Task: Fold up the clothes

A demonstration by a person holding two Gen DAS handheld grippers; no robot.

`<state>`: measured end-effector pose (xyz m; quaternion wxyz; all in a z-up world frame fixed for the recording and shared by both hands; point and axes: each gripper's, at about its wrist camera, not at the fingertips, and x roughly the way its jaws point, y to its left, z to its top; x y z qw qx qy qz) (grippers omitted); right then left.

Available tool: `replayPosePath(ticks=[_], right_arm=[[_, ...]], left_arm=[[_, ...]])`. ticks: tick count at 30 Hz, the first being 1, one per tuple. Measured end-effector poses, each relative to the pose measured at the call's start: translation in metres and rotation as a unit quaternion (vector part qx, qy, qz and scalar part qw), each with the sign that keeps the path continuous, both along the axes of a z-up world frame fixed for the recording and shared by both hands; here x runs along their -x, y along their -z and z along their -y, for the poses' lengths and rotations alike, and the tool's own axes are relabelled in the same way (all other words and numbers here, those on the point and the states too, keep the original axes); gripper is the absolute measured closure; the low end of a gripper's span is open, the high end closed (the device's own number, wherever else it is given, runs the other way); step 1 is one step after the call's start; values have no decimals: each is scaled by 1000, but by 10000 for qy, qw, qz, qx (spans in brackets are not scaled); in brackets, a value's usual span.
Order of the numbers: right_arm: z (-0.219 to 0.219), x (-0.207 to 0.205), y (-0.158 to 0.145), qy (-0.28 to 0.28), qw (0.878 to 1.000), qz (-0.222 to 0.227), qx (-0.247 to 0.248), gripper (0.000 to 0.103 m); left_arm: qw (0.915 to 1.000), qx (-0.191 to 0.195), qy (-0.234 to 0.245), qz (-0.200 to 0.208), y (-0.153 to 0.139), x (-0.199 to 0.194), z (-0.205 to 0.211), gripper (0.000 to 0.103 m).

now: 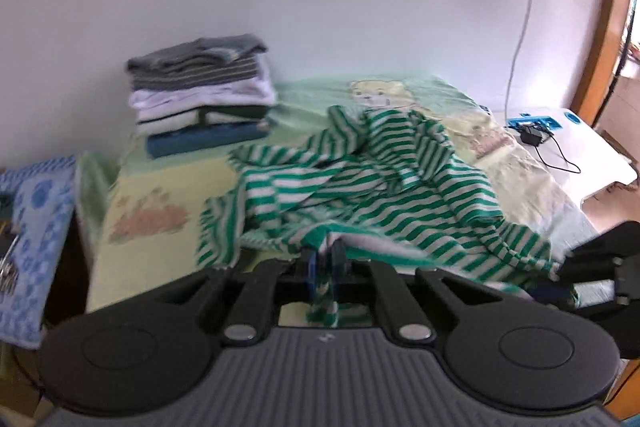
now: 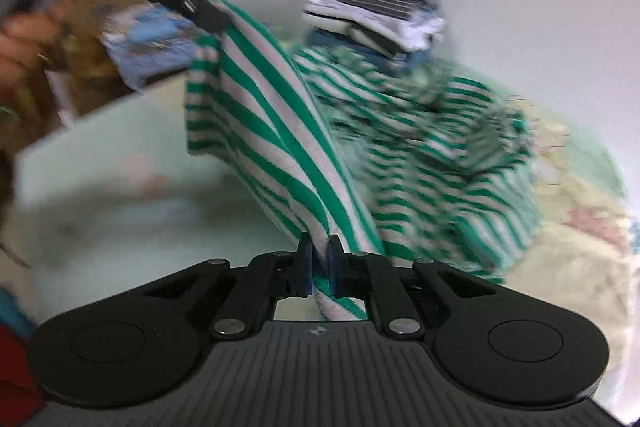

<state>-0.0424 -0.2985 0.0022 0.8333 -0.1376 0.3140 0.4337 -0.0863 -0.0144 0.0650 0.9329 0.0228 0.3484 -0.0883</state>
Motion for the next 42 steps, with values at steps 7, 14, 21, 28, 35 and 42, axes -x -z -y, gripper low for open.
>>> replayPosePath(ticks=[7, 14, 21, 28, 35, 42], right_arm=[[-16, 42, -29, -903, 9885, -916, -790, 103], [-35, 56, -12, -464, 9972, -563, -143, 100], [6, 38, 10, 1481, 9864, -442, 550, 43], [-3, 45, 46, 2103, 9731, -620, 705, 33], [20, 26, 52, 2727, 9572, -957, 181, 80], [81, 17, 20, 3725, 8961, -2030, -1304, 89]], left_arm=[[9986, -221, -366, -327, -6, 37, -42, 100], [9931, -639, -431, -879, 45, 43, -49, 99], [9848, -888, -519, -1403, 105, 43, -57, 67], [9861, -427, -397, -1557, 122, 43, -62, 30], [9860, 27, -279, -1645, 133, 28, -55, 29], [9892, 287, -178, -1429, 111, 23, -53, 97]])
